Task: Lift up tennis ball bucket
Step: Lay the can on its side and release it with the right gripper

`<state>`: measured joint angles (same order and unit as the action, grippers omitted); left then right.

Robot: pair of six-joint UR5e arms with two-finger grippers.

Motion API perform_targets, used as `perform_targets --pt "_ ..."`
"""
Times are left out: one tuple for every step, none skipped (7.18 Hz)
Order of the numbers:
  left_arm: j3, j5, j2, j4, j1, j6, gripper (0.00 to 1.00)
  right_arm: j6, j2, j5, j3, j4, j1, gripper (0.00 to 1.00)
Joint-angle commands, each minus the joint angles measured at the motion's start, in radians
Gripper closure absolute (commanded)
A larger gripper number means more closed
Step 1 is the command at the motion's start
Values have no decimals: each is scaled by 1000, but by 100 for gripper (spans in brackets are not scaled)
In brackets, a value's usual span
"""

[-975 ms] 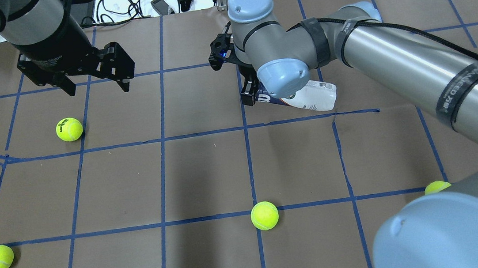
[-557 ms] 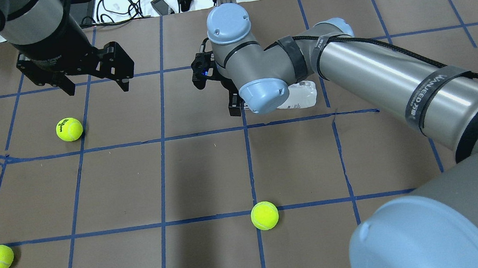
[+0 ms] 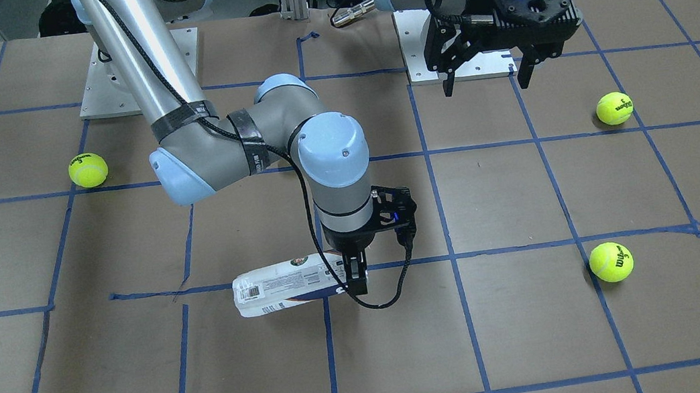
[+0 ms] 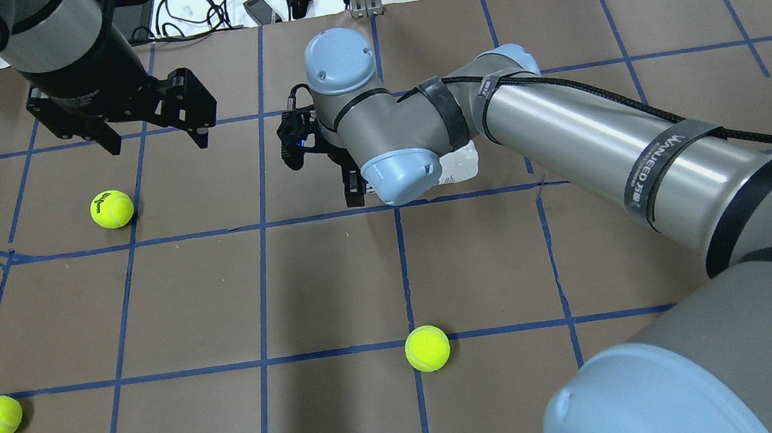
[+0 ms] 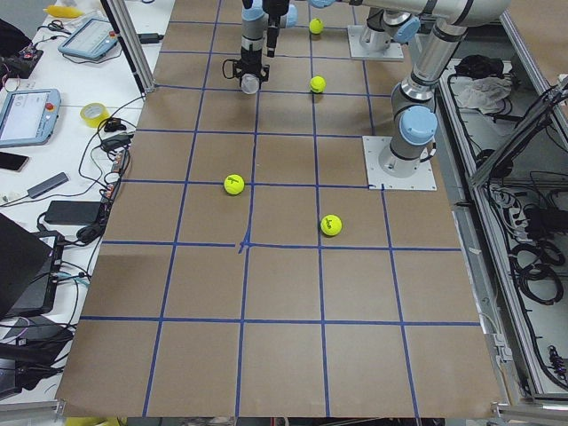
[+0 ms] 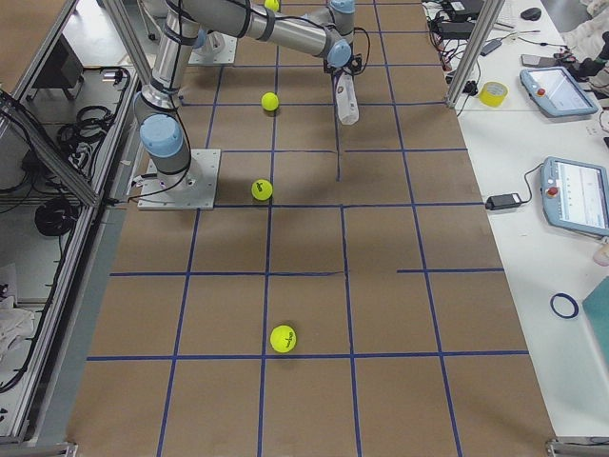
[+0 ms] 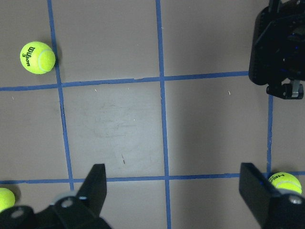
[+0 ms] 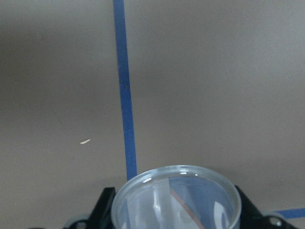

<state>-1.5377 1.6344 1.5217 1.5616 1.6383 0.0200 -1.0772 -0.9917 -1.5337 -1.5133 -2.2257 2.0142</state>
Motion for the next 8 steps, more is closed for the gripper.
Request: perform_targets --pt "1 -1 0 0 0 0 0 29 8 21 1 -3 33 100" --pt "1 -1 0 0 0 0 0 58 24 20 1 -5 43 100" --pt "1 -1 0 0 0 0 0 57 24 23 1 -3 43 91" --pt "1 -2 0 -2 -2 0 0 62 25 52 1 -3 43 59" --pt "1 -1 0 0 -2 1 0 107 28 94 -1 4 43 14" --pt "1 -1 0 0 -2 0 0 138 31 134 -1 11 43 0" --pt "1 1 -2 0 -2 1 0 151 31 176 2 5 41 0" --pt "1 1 -2 3 -2 0 0 151 25 170 1 9 41 0"
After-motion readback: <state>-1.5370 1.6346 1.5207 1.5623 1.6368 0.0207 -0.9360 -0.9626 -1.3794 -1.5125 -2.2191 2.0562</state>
